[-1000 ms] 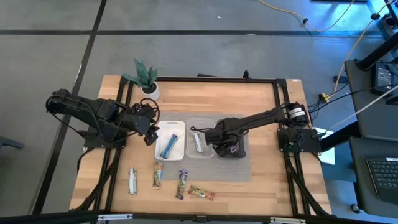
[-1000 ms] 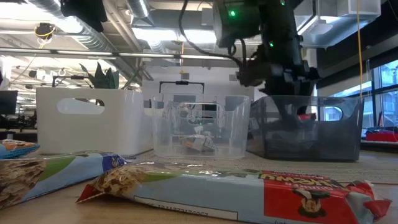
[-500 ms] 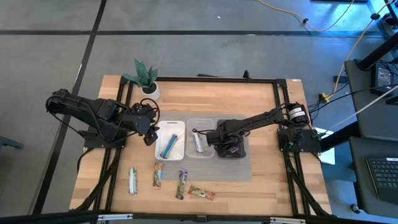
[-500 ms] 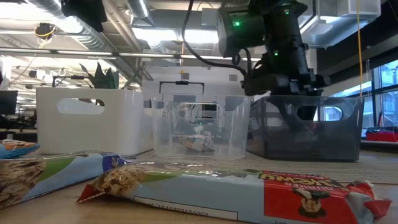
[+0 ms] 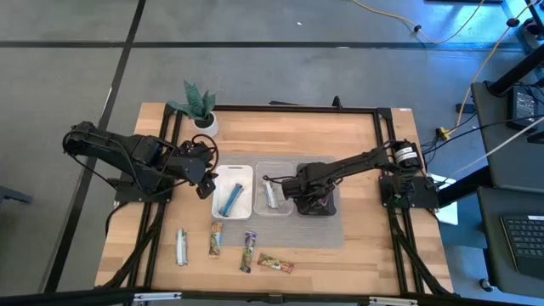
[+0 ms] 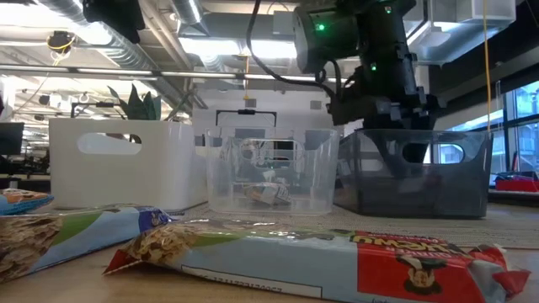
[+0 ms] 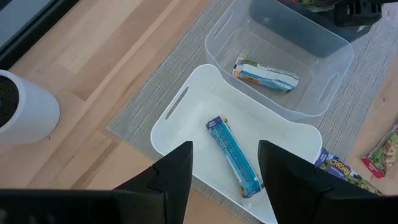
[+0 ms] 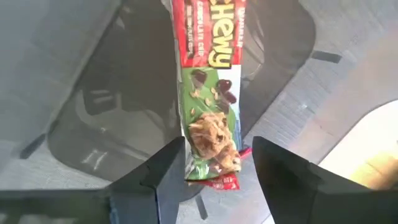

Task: Pick and place Granola Bars by type
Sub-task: Put the right red granola bar into the black bin, then put the left orange granola bar into the transparent bin

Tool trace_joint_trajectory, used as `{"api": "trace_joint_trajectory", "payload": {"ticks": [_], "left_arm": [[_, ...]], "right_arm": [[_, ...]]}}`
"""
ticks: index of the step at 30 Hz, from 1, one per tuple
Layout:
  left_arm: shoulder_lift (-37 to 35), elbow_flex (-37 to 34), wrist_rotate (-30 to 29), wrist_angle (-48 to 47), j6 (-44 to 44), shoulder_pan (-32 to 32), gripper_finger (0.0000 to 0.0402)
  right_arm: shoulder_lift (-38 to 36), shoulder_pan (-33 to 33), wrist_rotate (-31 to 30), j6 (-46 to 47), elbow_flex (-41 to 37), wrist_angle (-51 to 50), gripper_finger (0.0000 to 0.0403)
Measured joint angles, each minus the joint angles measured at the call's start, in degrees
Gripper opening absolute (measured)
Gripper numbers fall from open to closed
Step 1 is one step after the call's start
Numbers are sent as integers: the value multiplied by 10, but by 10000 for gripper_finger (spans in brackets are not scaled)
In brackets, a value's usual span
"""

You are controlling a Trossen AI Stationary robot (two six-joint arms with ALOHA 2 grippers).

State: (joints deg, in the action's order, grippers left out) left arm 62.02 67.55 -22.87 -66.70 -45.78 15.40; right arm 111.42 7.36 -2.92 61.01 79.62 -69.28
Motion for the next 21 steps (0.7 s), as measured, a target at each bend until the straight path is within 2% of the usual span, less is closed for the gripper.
{"api": "trace_joint_trajectory", "payload": {"ticks": [10, 13, 15, 17, 21], "left_arm": [[0, 0, 6, 0, -41, 0, 174], [0, 0, -4, 0, -70, 3, 176], [0, 0, -11, -2, -106, 13, 176], [0, 0, 5, -17, -161, 30, 174], [14, 0, 12, -35, -291, 86, 173]], "right_arm": [[-5, 16, -31, -73, 91, -52, 190], [-34, 34, -83, -98, 121, -72, 190], [-72, 53, -118, -117, 133, -68, 190], [-112, 74, -122, -164, 131, -54, 190], [-195, 109, -66, -238, 95, 11, 190]]}}
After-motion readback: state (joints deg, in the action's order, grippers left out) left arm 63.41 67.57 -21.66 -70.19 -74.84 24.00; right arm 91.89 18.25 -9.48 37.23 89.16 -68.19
